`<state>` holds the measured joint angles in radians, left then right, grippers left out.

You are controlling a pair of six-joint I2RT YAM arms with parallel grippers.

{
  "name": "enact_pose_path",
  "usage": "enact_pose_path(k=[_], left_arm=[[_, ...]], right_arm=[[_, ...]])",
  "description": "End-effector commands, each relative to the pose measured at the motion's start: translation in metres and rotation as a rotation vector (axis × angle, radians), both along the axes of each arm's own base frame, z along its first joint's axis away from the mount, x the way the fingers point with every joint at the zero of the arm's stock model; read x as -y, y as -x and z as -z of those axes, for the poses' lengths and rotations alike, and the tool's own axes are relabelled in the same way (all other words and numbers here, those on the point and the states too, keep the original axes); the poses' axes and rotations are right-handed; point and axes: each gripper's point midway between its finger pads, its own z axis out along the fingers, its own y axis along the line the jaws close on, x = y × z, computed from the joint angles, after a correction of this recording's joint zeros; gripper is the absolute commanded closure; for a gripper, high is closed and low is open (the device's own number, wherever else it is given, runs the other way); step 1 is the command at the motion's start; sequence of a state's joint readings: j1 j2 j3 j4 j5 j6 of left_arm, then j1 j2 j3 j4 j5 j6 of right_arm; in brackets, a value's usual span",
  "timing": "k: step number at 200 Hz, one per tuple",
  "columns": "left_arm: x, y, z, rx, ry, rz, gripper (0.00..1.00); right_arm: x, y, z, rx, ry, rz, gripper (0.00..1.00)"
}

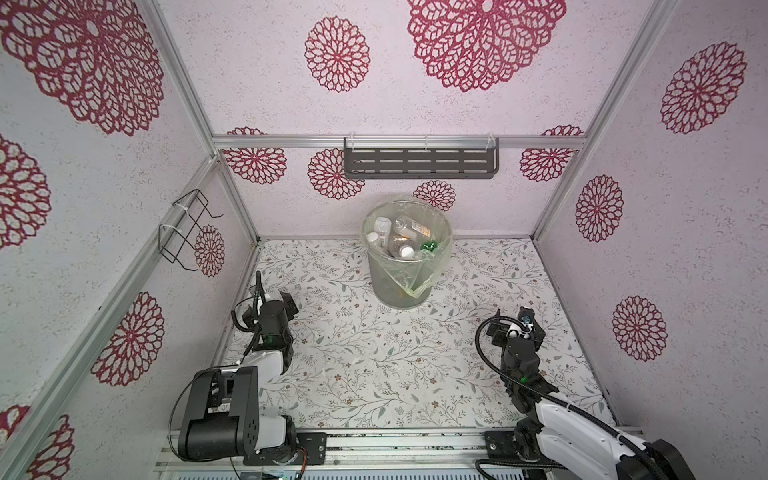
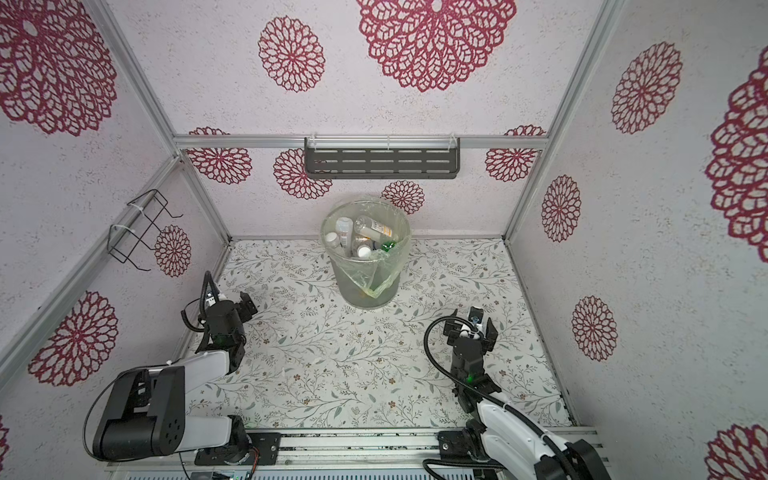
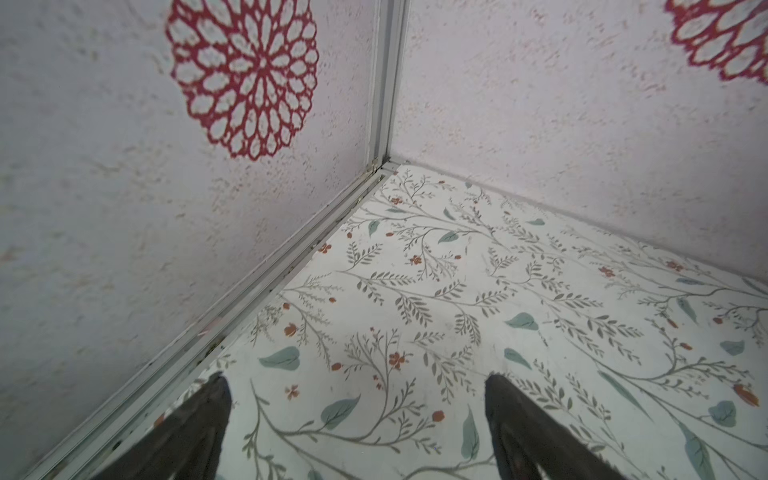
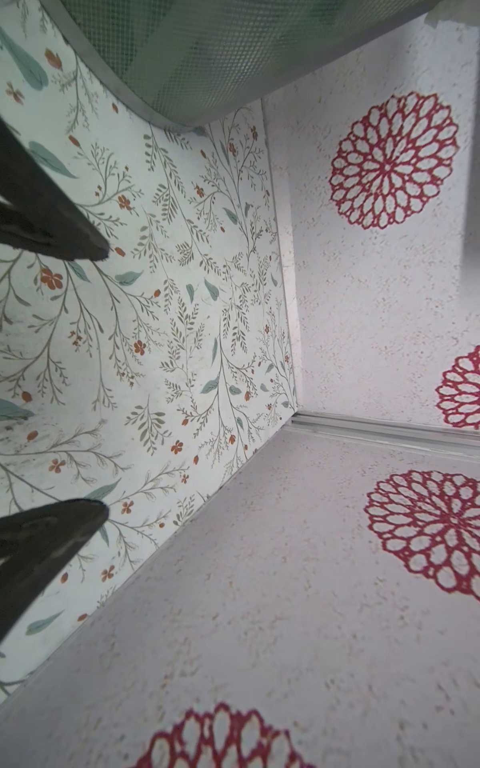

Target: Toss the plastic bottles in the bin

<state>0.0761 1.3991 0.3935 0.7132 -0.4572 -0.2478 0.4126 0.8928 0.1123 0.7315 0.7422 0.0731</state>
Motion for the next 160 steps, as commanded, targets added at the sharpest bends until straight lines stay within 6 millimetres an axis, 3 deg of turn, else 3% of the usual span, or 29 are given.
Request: enact_pose_path(k=[1, 17, 54, 104, 160], left_arm=[[-0.004, -0.002, -0.006, 0.101, -0.049, 0.020, 0.03], [0.000, -0.004, 0.000, 0.152, -0.060, 0.072, 0.03], [0.003, -0.021, 0.010, 0.043, -0.037, 0.110, 0.03], [0.005, -0.024, 0.010, 0.036, -0.034, 0.125, 0.03], [0.006, -0.023, 0.010, 0.039, -0.037, 0.127, 0.03]], right_arm=[[0.010, -0.003, -0.030, 0.109, 0.025, 0.053, 0.08], [0.014, -0.006, -0.022, 0.087, 0.033, 0.066, 0.07], [0.030, -0.013, -0.006, 0.076, 0.037, 0.126, 0.07], [0.072, -0.018, 0.009, 0.139, -0.034, 0.269, 0.07], [0.068, -0.035, 0.017, 0.101, -0.061, 0.172, 0.03]])
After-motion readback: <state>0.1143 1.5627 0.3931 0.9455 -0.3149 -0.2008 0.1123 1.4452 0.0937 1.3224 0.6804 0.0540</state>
